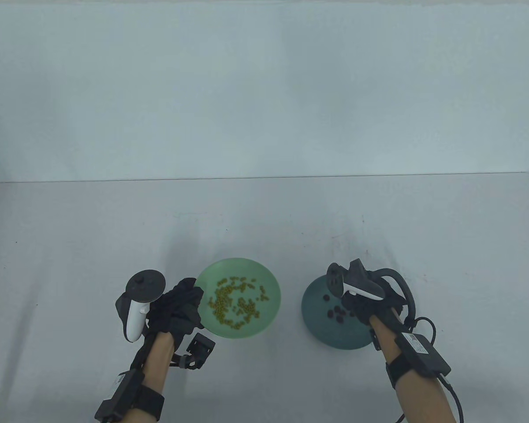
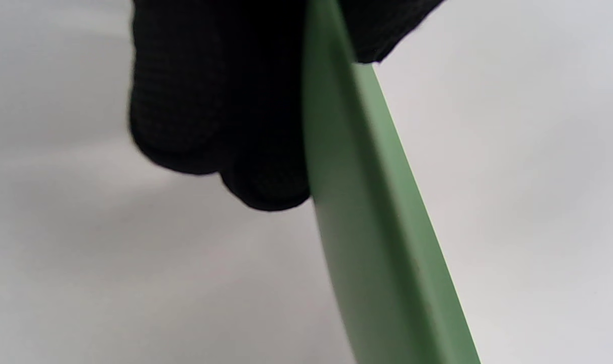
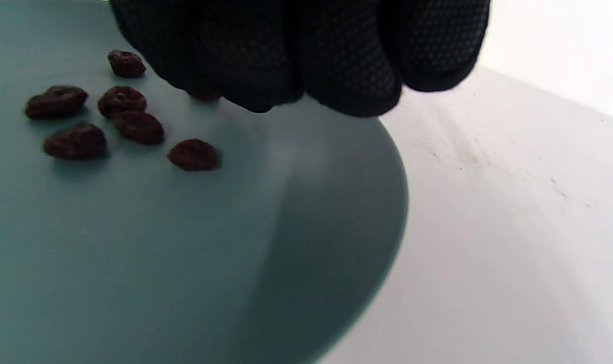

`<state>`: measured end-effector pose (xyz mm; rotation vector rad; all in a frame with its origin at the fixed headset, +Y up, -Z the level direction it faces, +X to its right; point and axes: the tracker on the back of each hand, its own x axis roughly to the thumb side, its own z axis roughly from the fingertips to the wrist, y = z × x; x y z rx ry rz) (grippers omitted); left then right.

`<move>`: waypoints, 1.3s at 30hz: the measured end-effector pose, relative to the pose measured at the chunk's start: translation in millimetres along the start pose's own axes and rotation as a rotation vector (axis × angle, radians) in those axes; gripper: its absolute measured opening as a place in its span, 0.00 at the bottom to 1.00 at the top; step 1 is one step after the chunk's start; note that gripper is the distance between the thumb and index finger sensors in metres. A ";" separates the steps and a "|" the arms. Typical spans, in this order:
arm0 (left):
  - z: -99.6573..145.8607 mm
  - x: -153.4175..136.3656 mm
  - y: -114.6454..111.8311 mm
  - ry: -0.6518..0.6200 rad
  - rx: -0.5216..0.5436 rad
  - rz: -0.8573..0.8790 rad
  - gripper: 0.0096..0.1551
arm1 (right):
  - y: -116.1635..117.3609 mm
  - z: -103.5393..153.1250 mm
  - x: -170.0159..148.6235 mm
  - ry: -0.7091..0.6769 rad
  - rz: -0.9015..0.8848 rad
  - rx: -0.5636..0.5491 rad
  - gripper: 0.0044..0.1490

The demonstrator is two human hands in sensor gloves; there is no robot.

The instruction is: Pick cranberries with hand pinch into plate

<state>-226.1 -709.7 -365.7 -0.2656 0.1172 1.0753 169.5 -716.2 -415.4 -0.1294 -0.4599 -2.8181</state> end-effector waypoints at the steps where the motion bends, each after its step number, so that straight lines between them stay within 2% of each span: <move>1: -0.1 -0.1 0.0 0.000 0.000 0.000 0.29 | -0.9 0.7 -0.7 0.002 0.000 -0.006 0.30; 11: -0.1 -0.1 0.8 -0.004 0.004 0.016 0.29 | -33.4 24.4 -9.5 -0.013 -0.006 -0.109 0.33; 16: -0.1 -0.6 1.6 -0.004 0.008 0.019 0.29 | -56.1 58.5 -7.1 -0.090 -0.041 -0.254 0.40; 20: -0.4 -0.7 1.5 -0.005 0.005 0.023 0.29 | -64.2 82.7 -4.6 -0.148 -0.086 -0.341 0.45; 24: -0.2 -1.2 1.0 -0.004 -0.001 0.041 0.29 | -63.0 103.5 0.8 -0.212 -0.120 -0.403 0.50; 29: 0.0 -1.6 1.6 0.000 0.005 0.033 0.29 | -49.7 119.2 7.8 -0.298 -0.203 -0.444 0.53; 39: 0.2 -4.8 1.0 0.018 0.010 0.038 0.29 | -28.3 120.5 8.4 -0.339 -0.223 -0.455 0.59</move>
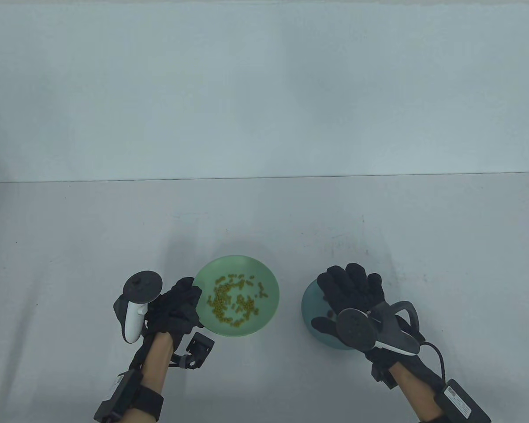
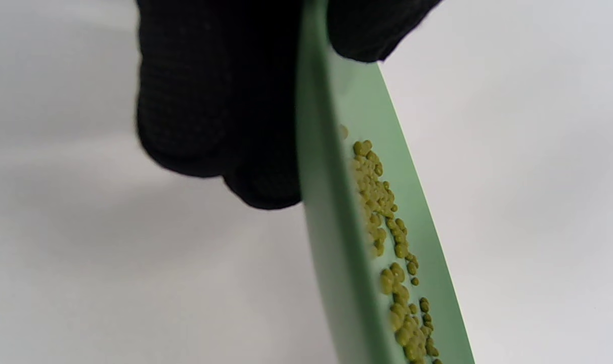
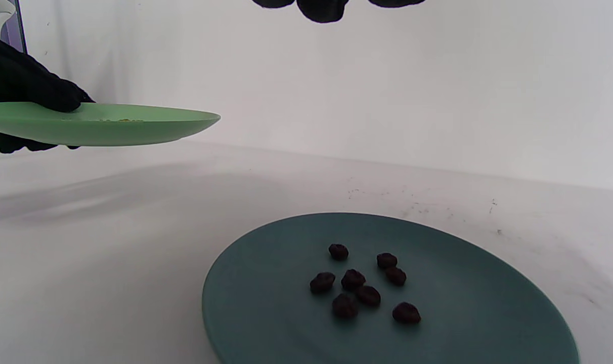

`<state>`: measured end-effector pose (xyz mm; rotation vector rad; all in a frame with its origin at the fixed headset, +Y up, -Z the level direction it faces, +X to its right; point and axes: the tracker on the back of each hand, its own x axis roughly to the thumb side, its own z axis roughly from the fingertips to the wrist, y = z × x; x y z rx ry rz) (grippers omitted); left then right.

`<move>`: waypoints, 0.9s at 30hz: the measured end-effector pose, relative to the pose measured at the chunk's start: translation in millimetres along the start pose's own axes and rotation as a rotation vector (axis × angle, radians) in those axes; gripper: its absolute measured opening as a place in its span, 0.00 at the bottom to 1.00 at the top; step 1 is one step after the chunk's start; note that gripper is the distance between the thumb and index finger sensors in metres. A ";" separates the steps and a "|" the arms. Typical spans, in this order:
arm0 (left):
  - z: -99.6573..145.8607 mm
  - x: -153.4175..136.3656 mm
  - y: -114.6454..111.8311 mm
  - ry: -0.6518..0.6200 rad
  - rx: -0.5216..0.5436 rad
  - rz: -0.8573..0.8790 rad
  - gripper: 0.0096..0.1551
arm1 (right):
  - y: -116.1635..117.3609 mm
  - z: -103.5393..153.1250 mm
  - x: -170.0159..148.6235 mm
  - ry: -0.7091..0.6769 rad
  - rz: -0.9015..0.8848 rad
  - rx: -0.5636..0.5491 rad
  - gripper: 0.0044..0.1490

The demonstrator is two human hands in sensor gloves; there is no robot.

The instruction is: Pick cranberries with hand pinch into plate

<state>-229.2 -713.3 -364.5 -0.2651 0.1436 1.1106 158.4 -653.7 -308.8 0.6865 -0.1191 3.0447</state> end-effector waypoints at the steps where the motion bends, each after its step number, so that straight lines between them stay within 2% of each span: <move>1: -0.2 -0.7 -0.2 0.003 -0.001 0.000 0.29 | 1.4 0.3 -0.5 0.001 -0.004 -0.001 0.59; 13: -3.0 -3.8 -1.8 0.041 -0.008 0.011 0.28 | 4.7 2.3 -4.0 0.007 -0.005 -0.012 0.59; 22: -7.9 2.0 10.0 0.098 0.005 -0.025 0.28 | 4.5 3.9 -5.6 0.010 -0.017 -0.013 0.59; 27: -15.2 -4.7 13.8 0.137 0.012 -0.032 0.27 | 4.5 4.8 -6.3 0.008 -0.021 -0.021 0.59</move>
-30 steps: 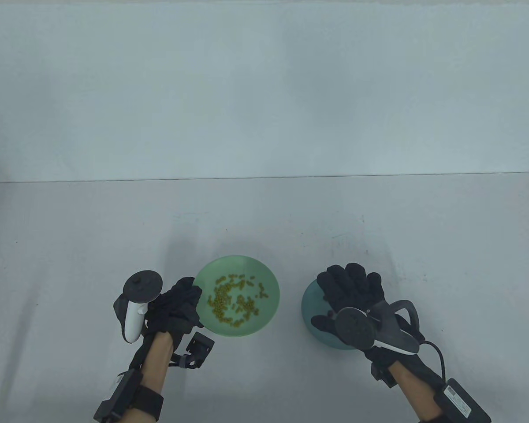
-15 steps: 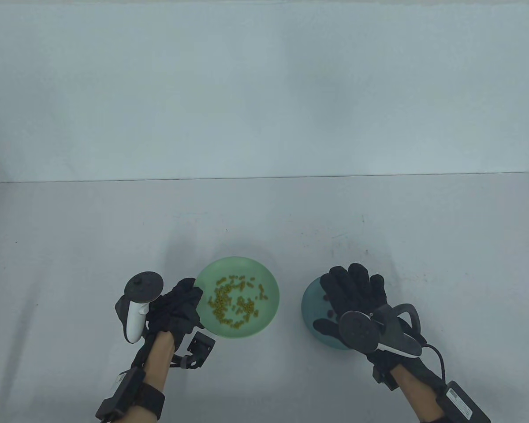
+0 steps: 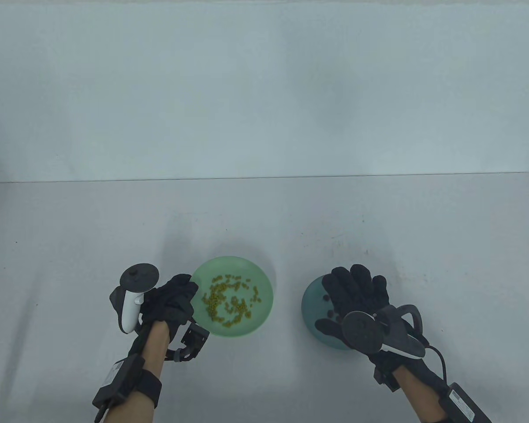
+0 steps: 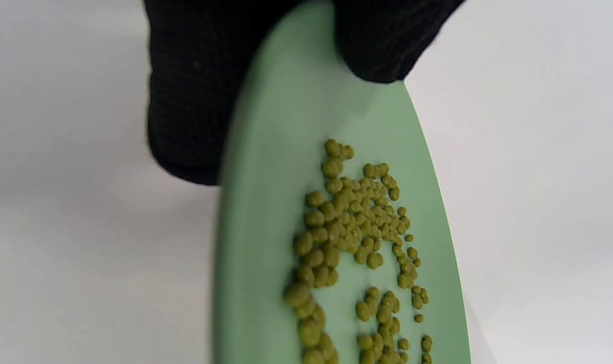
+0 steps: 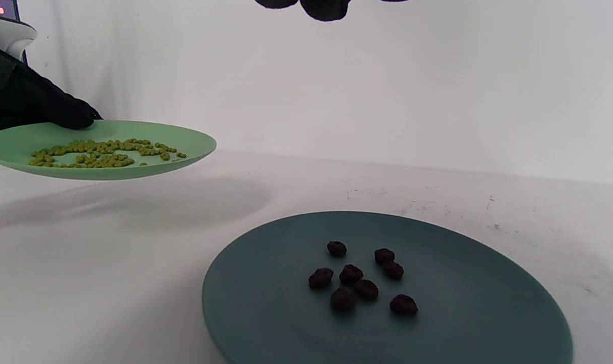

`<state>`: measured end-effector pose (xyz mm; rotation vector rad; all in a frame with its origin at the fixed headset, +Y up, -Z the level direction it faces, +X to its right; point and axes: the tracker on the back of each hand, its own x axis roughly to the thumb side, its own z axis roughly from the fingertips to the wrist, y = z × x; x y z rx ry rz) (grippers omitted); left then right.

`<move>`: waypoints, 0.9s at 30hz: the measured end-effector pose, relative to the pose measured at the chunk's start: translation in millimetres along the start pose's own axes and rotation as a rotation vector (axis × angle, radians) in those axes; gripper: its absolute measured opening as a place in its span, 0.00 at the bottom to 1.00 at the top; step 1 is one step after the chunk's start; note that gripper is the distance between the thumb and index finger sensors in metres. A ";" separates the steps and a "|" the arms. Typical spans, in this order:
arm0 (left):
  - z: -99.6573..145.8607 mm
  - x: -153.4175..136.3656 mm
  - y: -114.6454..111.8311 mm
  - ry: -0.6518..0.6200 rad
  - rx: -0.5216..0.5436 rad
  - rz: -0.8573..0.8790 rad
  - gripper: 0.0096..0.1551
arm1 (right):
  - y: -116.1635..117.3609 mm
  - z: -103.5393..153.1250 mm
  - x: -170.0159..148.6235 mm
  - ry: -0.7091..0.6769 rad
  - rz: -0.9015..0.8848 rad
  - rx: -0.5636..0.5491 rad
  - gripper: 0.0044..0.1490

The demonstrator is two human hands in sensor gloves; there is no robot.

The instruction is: Pick cranberries with hand pinch into plate

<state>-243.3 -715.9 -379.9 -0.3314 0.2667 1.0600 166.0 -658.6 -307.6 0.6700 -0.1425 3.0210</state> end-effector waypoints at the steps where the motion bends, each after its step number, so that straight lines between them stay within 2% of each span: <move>1: -2.0 -2.8 -0.4 0.011 0.001 0.001 0.27 | 0.0 0.1 -0.1 0.000 -0.001 0.000 0.59; 9: -16.1 -23.5 -7.2 0.081 0.000 -0.015 0.26 | 0.6 0.9 0.8 -0.002 -0.002 0.012 0.58; 20: -25.2 -31.3 -6.6 0.110 -0.009 -0.076 0.25 | 1.3 1.1 1.4 -0.007 -0.010 0.028 0.58; 27: -25.3 -27.4 -6.8 0.103 0.046 -0.245 0.23 | 1.7 1.0 2.6 -0.011 -0.005 0.036 0.58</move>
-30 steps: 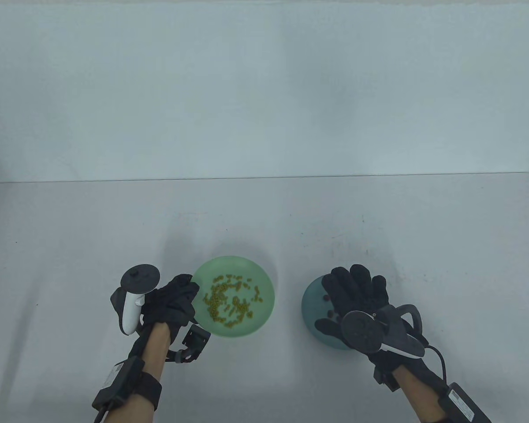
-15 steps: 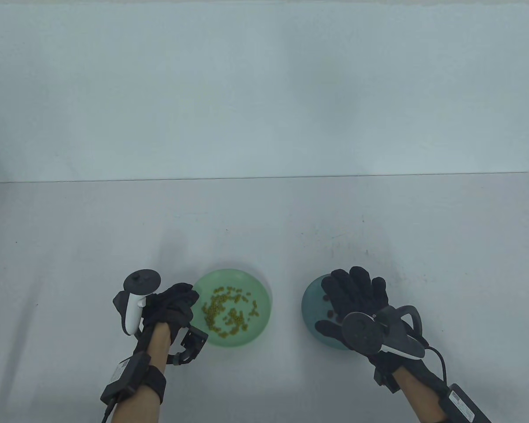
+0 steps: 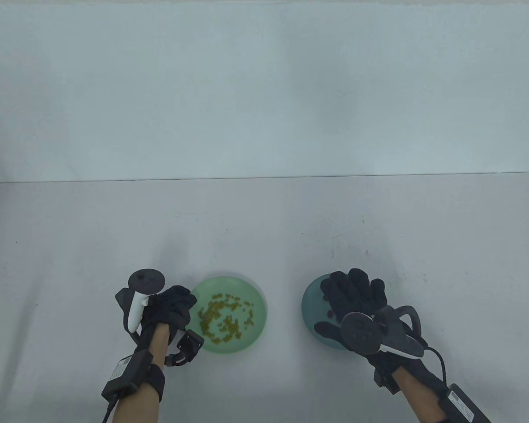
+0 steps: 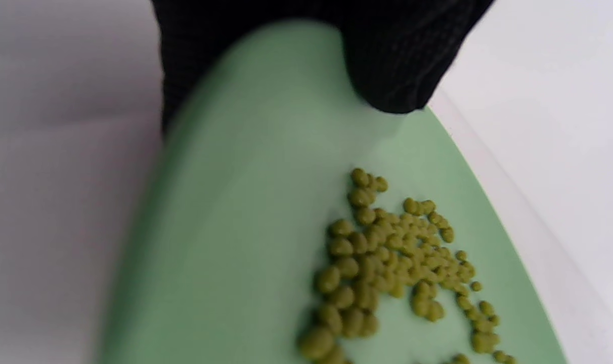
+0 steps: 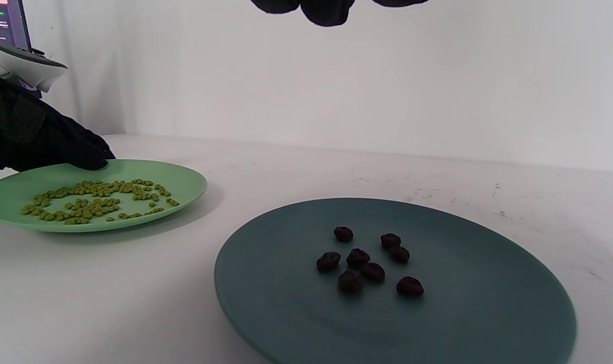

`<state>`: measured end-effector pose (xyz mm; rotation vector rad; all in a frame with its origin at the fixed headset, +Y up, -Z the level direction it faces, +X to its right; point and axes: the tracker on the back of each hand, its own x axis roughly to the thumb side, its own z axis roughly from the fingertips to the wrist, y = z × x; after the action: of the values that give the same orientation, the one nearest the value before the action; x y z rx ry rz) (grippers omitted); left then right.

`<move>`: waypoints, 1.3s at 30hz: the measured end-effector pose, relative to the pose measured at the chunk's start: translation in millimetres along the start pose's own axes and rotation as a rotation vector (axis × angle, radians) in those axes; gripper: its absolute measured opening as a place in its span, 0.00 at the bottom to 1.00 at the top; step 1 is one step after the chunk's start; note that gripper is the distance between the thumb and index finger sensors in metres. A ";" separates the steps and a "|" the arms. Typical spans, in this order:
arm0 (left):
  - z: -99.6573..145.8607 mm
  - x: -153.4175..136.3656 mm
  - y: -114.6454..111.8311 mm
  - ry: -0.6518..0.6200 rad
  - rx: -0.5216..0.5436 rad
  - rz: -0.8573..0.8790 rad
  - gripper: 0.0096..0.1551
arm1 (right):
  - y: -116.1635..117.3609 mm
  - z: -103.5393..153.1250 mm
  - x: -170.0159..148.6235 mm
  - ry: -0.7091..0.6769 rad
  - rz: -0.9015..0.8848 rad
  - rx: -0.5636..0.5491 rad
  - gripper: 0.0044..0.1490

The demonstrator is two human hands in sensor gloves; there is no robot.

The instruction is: Pick cranberries with hand pinch into plate

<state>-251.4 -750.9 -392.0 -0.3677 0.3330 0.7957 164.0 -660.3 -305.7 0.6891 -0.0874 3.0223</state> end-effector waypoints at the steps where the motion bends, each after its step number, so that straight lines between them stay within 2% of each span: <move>1: 0.1 2.2 0.2 -0.003 0.007 -0.036 0.23 | 0.1 0.0 0.0 0.000 0.000 0.001 0.58; 8: 0.0 15.7 -3.2 -0.005 0.060 -0.331 0.22 | -0.1 0.2 0.0 0.003 0.003 0.003 0.58; 16: 0.6 28.4 -13.1 -0.035 0.113 -0.549 0.22 | 0.2 0.1 -0.2 0.006 0.004 0.008 0.58; 21: 2.8 31.0 -15.7 -0.050 0.108 -0.595 0.22 | -0.1 0.4 -0.8 0.011 0.003 0.010 0.58; 24: 9.8 31.1 -12.8 -0.075 0.084 -0.578 0.27 | 0.3 0.1 -1.4 0.012 -0.004 0.013 0.58; 27: 26.5 35.9 -3.5 -0.144 0.120 -0.592 0.31 | -0.3 0.6 -2.1 0.015 -0.005 0.011 0.58; 31: 62.4 50.0 13.5 -0.317 0.196 -0.575 0.39 | -0.9 0.8 -3.5 0.022 -0.006 0.005 0.58; 33: 78.5 55.5 19.7 -0.397 0.177 -0.572 0.44 | -1.3 1.0 -3.9 0.025 -0.004 0.004 0.58; 35: 92.1 58.2 22.6 -0.475 0.178 -0.551 0.47 | -1.4 0.9 -4.4 0.027 -0.007 0.002 0.58; 39: 112.7 63.7 19.9 -0.597 0.195 -0.622 0.51 | -1.1 1.0 -5.0 0.030 -0.007 0.002 0.58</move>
<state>-207.5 -648.7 -322.9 -0.0276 -0.2608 0.2299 169.0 -659.5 -306.9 0.6432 -0.0803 3.0249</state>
